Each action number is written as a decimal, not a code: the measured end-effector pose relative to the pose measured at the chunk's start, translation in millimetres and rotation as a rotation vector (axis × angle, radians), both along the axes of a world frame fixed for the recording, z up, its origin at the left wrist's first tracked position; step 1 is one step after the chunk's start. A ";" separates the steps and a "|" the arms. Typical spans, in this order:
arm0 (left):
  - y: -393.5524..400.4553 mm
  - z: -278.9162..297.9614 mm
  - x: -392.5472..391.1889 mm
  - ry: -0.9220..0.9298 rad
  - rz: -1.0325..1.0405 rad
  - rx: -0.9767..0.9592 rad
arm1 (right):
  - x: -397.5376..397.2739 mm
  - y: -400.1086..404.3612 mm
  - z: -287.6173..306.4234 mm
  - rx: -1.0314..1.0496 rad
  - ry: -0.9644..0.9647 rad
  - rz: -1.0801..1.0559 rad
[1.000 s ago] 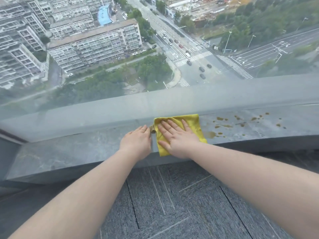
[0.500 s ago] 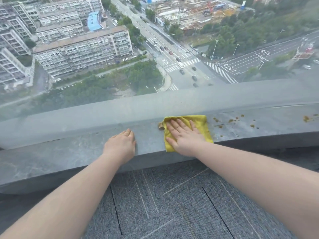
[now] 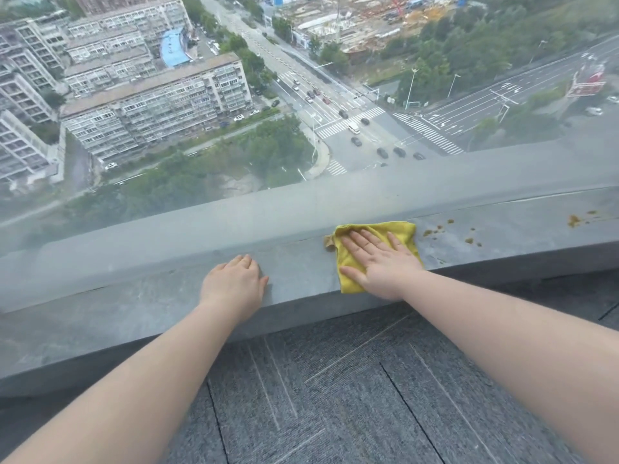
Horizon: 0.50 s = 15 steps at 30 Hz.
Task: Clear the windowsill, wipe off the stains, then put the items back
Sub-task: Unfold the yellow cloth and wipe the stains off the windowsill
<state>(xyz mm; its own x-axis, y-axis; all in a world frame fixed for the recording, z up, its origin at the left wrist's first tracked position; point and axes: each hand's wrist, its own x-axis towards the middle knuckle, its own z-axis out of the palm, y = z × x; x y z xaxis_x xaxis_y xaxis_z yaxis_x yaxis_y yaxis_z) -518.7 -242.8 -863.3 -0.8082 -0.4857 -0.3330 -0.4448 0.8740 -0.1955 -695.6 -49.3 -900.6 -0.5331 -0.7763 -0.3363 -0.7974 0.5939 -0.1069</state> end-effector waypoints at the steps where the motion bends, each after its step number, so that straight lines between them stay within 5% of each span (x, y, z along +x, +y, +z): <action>1: 7.5 -0.2 -6.8 0.018 -0.033 0.017 | -9.7 12.4 -0.7 0.003 0.004 -0.033; 8: 76.6 -8.7 -76.7 0.124 -0.270 0.223 | -73.8 93.9 -2.6 0.020 0.027 -0.225; 15: 90.2 -14.9 -95.1 0.121 -0.280 0.270 | -56.1 65.4 -1.1 0.001 0.008 -0.096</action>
<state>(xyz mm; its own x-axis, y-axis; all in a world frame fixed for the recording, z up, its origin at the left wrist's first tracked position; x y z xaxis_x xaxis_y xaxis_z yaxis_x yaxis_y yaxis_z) -613.8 -152.5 -878.2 -0.9380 -0.1493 -0.3128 -0.1880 0.9773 0.0973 -751.7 16.1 -901.7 -0.6081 -0.7210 -0.3323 -0.7373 0.6681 -0.1002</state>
